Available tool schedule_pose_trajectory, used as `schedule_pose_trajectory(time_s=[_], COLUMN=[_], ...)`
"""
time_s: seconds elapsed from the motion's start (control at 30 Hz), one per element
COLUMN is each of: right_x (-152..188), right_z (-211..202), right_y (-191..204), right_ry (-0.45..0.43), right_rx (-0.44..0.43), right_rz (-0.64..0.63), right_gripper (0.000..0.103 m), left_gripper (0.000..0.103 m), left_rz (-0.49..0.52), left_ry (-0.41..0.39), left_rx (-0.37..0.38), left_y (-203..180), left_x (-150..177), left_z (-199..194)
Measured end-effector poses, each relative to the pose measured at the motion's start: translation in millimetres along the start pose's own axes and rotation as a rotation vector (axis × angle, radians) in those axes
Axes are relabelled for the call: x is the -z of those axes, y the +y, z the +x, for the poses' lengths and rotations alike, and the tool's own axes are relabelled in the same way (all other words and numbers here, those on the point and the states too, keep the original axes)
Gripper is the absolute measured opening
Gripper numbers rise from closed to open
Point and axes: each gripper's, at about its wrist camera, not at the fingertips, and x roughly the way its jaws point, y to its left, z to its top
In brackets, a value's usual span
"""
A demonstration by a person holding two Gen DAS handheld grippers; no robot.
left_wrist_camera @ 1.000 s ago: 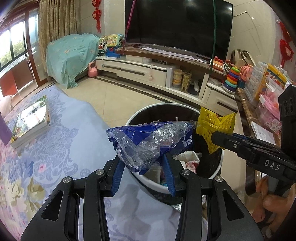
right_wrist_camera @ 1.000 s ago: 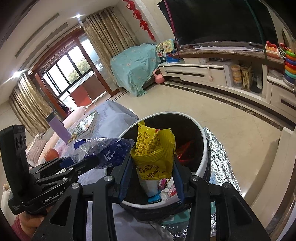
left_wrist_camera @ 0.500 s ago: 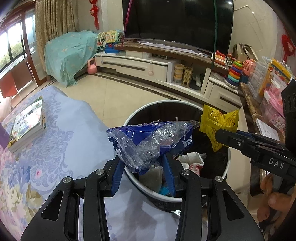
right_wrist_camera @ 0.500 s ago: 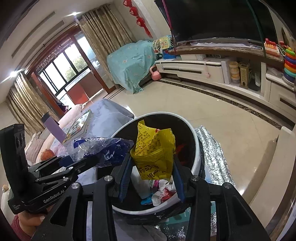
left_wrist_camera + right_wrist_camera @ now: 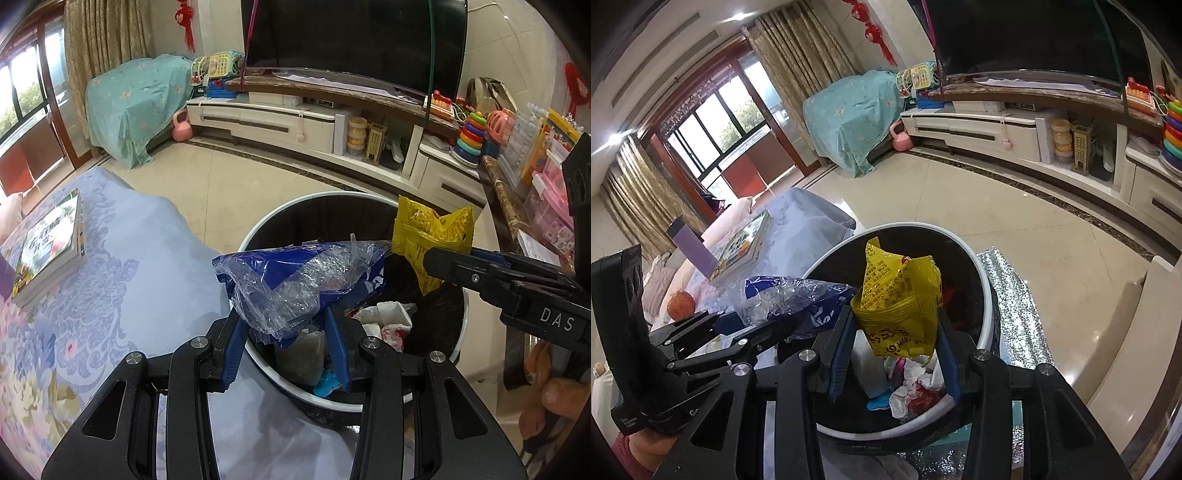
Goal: Collect trash
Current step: 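Open both tools over the bin to drop the wrapper and yellow bag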
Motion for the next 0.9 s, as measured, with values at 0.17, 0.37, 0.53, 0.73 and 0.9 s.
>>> schedule_pose_trajectory(time_s=[0.17, 0.37, 0.53, 0.73, 0.9], right_x=[-2, -6, -8, -5, 3], right_z=[4, 6, 4, -7, -23], right_y=[2, 0, -4, -5, 0], right_ry=[0.015, 0.024, 0.016, -0.019, -0.071], right_rx=[0.004, 0.013, 0.019, 0.010, 0.001], right_rz=[-0.005, -0.015, -0.001, 0.019, 0.032], right_gripper=[0.044, 0.045, 0.061, 0.070, 0.078], left_gripper=[0.039, 0.044, 0.055, 0.063, 0.074], left_rz=[0.004, 0.008, 0.005, -0.006, -0.022], left_ry=[0.013, 0.025, 0.023, 0.012, -0.016], left_rx=[-0.002, 0.001, -0.003, -0.004, 0.003], left_y=[0, 1, 3, 8, 11], left_x=[-3, -6, -6, 2, 8], left_z=[4, 6, 3, -7, -20])
